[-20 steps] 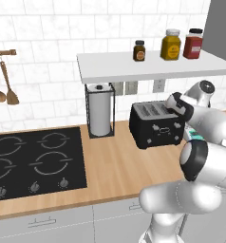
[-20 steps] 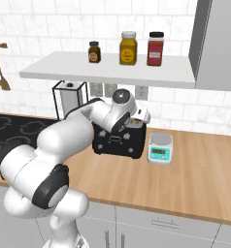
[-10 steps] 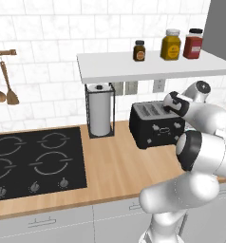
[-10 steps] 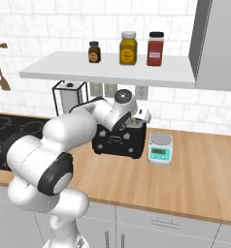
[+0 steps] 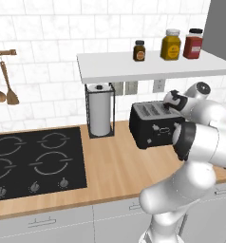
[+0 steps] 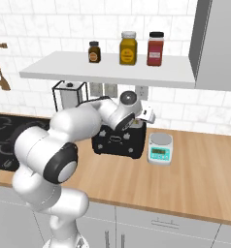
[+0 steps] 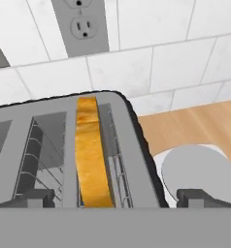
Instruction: Start the toaster. Once the lever pops up, take the bread to the plate on the dining counter.
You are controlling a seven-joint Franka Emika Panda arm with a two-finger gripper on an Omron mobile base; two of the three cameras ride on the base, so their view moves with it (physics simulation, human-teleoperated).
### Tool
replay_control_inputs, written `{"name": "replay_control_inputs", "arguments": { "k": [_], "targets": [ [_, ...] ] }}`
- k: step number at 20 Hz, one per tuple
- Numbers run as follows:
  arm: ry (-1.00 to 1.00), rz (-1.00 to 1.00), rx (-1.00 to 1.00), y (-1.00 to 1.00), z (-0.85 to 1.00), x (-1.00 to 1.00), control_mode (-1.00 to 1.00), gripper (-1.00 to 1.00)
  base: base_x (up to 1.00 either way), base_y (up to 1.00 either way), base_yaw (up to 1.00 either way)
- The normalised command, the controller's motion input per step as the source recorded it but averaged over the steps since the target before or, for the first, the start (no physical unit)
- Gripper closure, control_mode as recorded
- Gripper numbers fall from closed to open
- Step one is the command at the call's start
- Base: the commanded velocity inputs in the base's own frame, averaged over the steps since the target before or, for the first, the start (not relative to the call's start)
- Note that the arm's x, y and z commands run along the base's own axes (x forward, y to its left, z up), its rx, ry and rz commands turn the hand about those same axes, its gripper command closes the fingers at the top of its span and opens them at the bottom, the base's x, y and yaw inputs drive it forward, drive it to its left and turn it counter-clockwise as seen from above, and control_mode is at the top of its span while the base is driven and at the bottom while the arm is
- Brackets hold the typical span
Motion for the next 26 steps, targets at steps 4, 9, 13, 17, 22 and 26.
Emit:
{"name": "replay_control_inputs", "arguments": {
  "k": [4, 9, 13, 17, 22, 26],
  "targets": [
    [0.03, 0.00, 0.00, 0.00, -0.12, 0.16, -1.00, -1.00, 0.00, 0.00, 0.00],
    [0.02, 0.00, 0.00, 0.00, -0.09, 0.05, -1.00, -1.00, 0.00, 0.00, 0.00],
    [0.00, 0.00, 0.00, 0.00, -0.01, 0.13, -1.00, -1.00, 0.00, 0.00, 0.00],
    [0.00, 0.00, 0.01, 0.17, 0.00, 0.18, -1.00, -1.00, 0.00, 0.00, 0.00],
    [0.02, 0.02, 0.00, 0.11, 0.00, 0.03, -1.00, -1.00, 0.00, 0.00, 0.00],
    [0.02, 0.01, 0.00, 0.01, -0.03, 0.01, -1.00, 1.00, 0.00, 0.00, 0.00]
  ]
}}
